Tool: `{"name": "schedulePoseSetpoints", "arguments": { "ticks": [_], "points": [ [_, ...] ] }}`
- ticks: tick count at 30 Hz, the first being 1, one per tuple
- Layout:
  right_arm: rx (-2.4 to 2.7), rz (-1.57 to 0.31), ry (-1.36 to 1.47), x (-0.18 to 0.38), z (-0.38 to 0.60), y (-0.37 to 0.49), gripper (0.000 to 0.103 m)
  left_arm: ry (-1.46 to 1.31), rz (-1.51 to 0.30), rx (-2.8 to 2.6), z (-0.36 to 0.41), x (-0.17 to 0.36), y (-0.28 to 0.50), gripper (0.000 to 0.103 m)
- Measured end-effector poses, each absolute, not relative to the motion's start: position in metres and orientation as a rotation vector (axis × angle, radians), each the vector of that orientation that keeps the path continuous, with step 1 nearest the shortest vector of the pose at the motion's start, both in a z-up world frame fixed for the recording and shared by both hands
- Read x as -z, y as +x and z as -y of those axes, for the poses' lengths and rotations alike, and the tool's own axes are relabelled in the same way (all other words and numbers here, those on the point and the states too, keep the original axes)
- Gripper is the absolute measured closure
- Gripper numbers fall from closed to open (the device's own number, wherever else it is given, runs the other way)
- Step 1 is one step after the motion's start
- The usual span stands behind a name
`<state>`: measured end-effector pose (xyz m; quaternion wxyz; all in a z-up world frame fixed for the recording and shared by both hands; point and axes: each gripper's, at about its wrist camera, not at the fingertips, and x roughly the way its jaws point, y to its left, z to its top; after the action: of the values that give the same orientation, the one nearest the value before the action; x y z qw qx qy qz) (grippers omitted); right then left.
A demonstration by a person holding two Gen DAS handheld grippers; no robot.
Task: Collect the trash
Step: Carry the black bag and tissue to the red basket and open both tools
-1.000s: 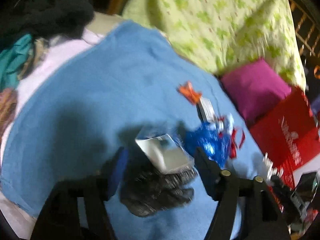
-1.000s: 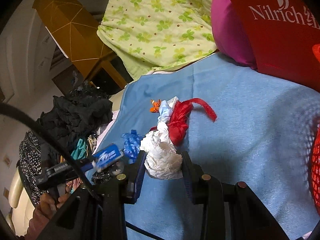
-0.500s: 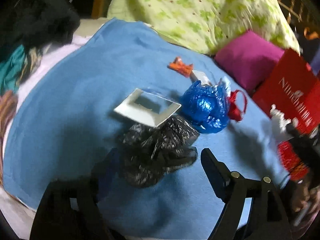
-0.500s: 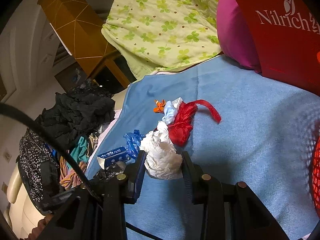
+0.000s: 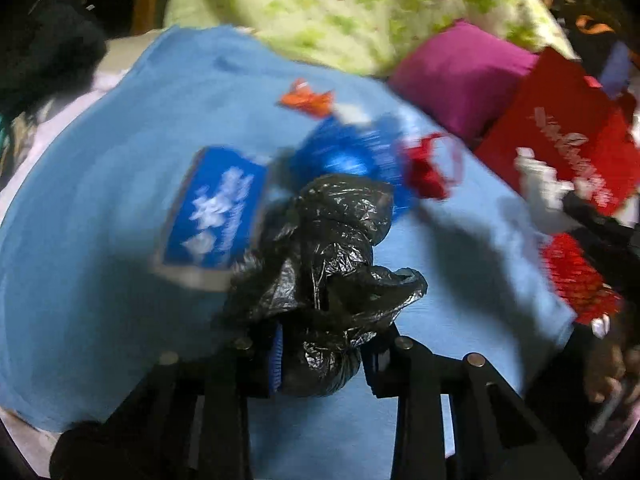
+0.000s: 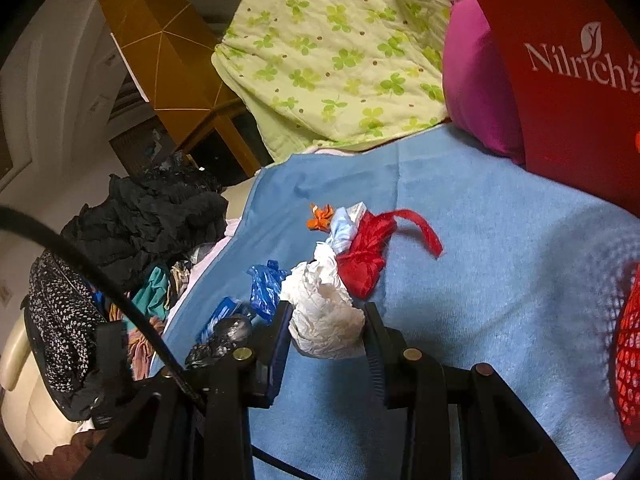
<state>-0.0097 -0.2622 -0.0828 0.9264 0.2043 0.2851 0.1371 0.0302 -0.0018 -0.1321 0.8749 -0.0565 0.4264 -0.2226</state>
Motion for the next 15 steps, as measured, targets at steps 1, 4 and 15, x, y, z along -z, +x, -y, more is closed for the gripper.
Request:
{"name": "schedulePoseSetpoints", "arguments": {
  "ticks": [1, 4, 15],
  "points": [
    [-0.278, -0.572, 0.42, 0.081, 0.263, -0.011, 0.066, -0.122, -0.876, 0.489, 0.006, 0.126, 0.026, 0.07],
    [-0.272, -0.535, 0.43, 0.077, 0.268, -0.016, 0.066, -0.112, -0.815, 0.556, 0.021, 0.102, 0.013, 0.07],
    [-0.255, -0.455, 0.469, 0.046, 0.288, -0.063, 0.066, 0.018, -0.674, 0.534, 0.057, 0.015, -0.018, 0.07]
  ]
}}
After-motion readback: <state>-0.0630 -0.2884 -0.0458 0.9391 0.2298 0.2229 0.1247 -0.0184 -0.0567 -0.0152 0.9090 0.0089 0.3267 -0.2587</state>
